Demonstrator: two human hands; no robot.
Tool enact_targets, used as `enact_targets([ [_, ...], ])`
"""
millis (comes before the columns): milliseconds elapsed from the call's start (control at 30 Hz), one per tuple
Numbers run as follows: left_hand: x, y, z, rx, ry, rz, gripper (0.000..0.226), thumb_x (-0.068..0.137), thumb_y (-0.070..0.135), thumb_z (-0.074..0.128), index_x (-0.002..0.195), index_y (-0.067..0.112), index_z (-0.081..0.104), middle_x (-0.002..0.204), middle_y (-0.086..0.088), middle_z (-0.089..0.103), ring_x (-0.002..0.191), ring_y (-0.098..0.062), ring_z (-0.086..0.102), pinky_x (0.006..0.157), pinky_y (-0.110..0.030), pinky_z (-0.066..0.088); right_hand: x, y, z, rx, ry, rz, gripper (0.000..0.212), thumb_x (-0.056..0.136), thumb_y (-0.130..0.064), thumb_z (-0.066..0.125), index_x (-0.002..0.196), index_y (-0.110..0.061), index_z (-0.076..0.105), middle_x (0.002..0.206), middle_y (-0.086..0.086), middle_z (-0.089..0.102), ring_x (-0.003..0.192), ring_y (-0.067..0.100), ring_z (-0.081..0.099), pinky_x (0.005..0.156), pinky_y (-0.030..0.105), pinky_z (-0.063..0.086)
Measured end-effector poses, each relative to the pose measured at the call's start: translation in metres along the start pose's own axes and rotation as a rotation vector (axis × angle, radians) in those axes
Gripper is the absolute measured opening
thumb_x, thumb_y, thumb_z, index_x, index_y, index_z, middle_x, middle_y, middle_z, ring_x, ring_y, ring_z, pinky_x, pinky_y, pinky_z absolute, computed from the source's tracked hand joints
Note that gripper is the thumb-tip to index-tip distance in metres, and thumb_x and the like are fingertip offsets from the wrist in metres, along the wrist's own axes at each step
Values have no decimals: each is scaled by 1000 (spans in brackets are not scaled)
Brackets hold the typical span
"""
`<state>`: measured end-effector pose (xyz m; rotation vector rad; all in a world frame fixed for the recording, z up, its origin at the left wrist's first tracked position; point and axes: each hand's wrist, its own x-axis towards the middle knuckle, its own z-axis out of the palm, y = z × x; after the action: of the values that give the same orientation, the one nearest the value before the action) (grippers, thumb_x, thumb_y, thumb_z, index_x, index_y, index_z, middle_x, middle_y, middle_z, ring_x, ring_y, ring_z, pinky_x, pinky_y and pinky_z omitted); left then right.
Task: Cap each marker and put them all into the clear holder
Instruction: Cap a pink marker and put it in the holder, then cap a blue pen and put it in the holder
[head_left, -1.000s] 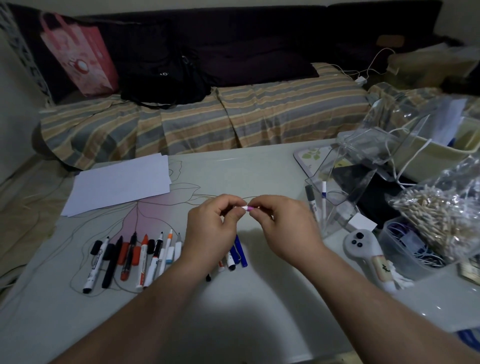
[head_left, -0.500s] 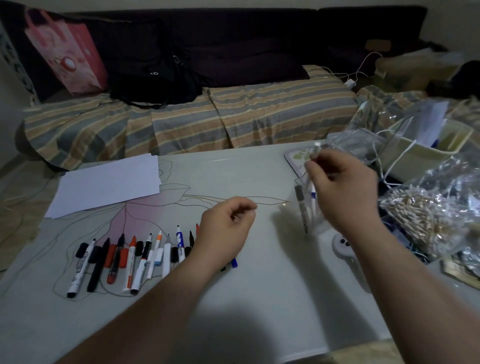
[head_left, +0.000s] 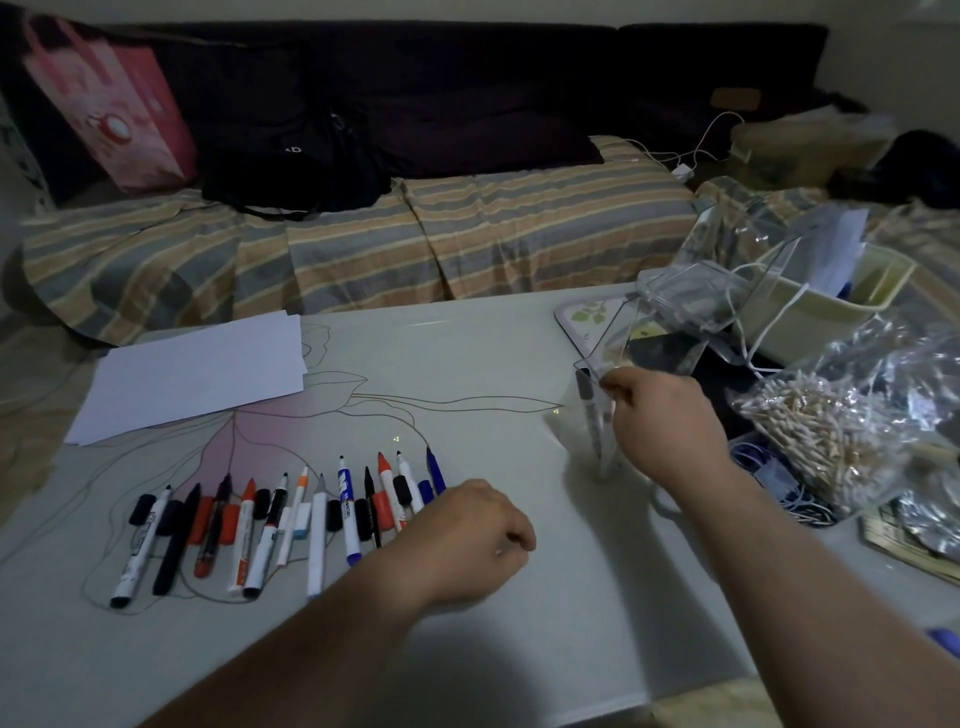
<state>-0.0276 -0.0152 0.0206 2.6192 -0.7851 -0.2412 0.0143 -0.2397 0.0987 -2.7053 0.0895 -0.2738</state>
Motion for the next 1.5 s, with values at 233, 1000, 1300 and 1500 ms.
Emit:
enact_targets([
  [233,-3,-37,-29,6,221,-220,22,93,32,58,105,36,75,99,14,72,109,-14,53,92,-27,42,-10,-30,8,53,174,-191,33,96,-19,53,124,-25,70,118,-1,70,107,24,64,87,37,51],
  [1000,-18,-57,-31,201,155,-466,54,73,69,61,121,44,65,108,11,44,111,-18,35,95,-35,33,-40,-66,112,-150,-501,-262,29,90,-39,68,108,-16,65,109,10,59,101,30,61,77,33,46],
  [1300,-5,-34,-18,283,152,-309,29,81,45,63,108,41,71,105,15,57,108,-20,40,87,-35,28,-33,-52,96,-131,-620,-205,27,84,-29,76,108,-18,70,108,7,68,99,26,64,80,34,54],
  [1500,-2,-32,-19,277,122,-325,25,83,48,68,107,41,73,107,16,62,108,-19,41,90,-38,32,-24,-46,84,-104,-640,-173,19,90,-21,60,107,-26,68,105,4,66,88,23,59,68,29,44],
])
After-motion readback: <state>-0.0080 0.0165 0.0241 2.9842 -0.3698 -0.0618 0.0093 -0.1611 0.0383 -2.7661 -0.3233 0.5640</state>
